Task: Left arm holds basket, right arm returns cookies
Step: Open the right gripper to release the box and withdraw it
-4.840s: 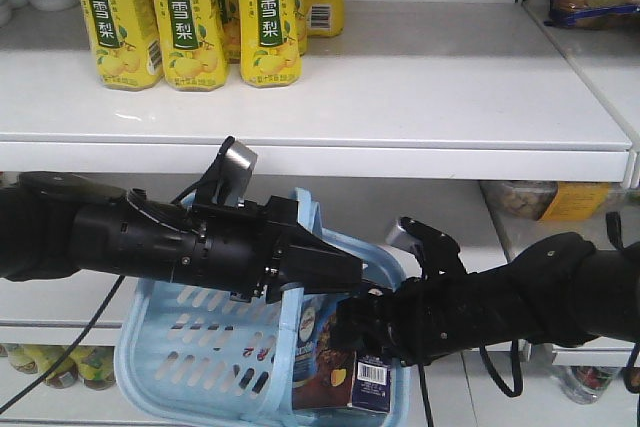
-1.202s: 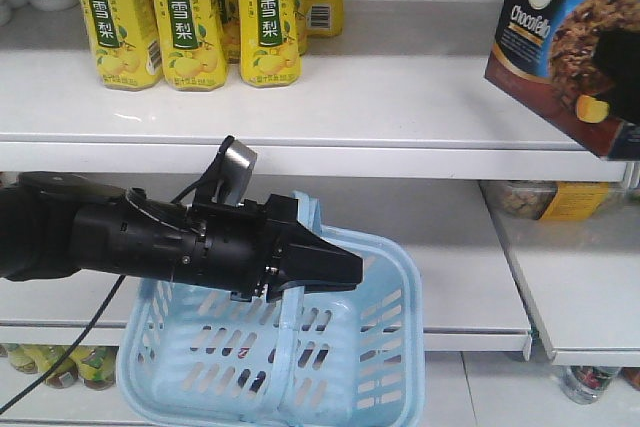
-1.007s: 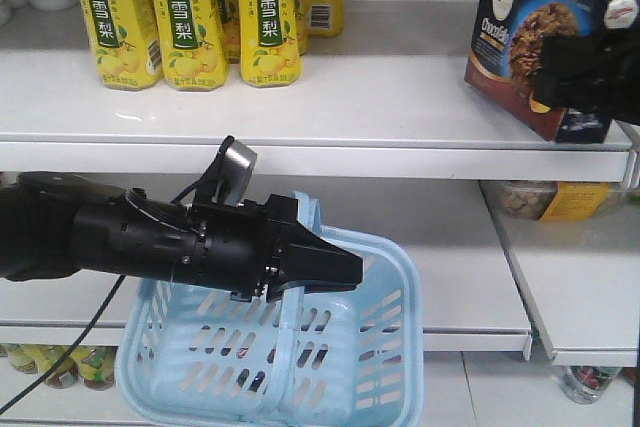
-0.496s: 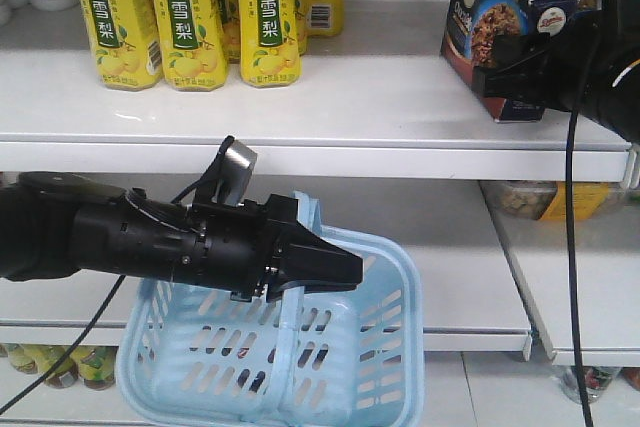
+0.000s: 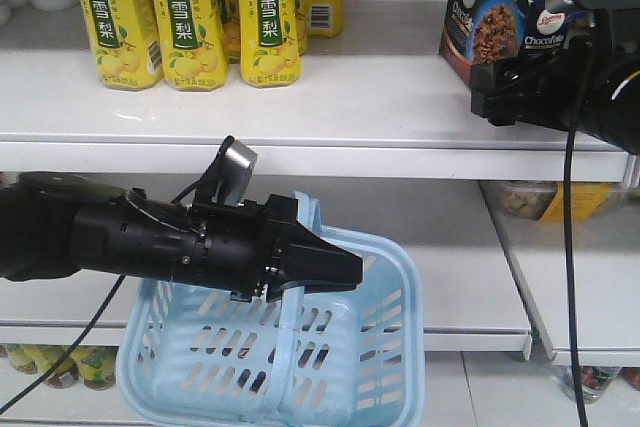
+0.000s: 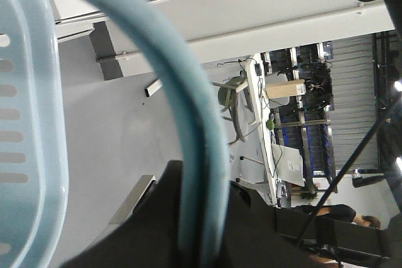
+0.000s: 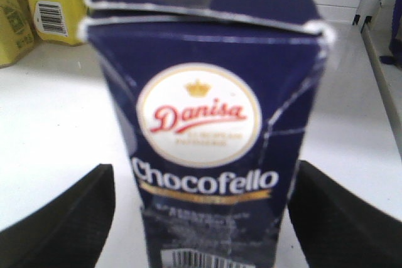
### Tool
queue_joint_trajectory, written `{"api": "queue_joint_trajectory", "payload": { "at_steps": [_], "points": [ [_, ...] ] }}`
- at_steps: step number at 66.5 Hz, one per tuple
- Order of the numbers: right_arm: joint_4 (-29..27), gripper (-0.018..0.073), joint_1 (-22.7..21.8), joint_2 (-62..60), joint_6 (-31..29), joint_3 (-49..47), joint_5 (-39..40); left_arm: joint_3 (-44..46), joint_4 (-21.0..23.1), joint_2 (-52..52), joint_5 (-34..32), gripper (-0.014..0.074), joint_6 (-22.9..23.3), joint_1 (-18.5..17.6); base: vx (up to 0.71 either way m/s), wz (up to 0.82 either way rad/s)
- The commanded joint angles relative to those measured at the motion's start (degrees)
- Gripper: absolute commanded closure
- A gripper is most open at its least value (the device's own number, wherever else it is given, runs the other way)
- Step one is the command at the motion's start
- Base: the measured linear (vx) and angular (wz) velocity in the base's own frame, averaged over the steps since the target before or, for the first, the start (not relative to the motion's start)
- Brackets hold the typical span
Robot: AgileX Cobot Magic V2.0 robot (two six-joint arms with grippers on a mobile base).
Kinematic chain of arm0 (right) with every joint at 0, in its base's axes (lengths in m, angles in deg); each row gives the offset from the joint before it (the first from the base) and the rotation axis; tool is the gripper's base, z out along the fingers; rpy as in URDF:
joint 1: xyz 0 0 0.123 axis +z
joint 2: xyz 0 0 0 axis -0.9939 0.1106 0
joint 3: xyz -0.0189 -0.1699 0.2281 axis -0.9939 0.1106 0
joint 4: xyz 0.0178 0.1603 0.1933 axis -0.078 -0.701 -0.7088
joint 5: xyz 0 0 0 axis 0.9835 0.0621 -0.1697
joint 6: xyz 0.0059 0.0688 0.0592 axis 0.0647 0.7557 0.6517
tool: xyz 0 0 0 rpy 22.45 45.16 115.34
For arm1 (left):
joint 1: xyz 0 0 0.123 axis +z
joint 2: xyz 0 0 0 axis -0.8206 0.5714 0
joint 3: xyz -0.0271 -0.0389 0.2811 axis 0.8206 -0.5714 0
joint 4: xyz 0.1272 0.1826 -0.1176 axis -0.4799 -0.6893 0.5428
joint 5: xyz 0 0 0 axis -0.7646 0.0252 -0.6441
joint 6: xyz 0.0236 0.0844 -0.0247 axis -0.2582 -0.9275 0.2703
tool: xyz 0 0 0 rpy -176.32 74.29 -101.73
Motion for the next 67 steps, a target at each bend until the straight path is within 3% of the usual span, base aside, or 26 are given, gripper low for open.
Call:
{"api": "queue_joint_trajectory", "payload": {
  "at_steps": [1,47,67],
  "points": [
    [0.04,0.0013,-0.24,-2.91,-0.31,-1.6,2.61,2.45,9.24,-2.6,-1.58,0.0599,-1.06,0.86,0.0,0.0],
    [0.28,0.0013,-0.24,-17.49,-0.42,-1.6,-15.85,2.45,9.24,-2.6,-1.58,0.0599,-1.06,0.86,0.0,0.0],
    [4.39,0.0013,-0.24,-29.91,-0.25,4.67,-20.6,2.45,9.24,-2.6,-1.58,0.0599,-1.06,0.86,0.0,0.0]
  ]
}}
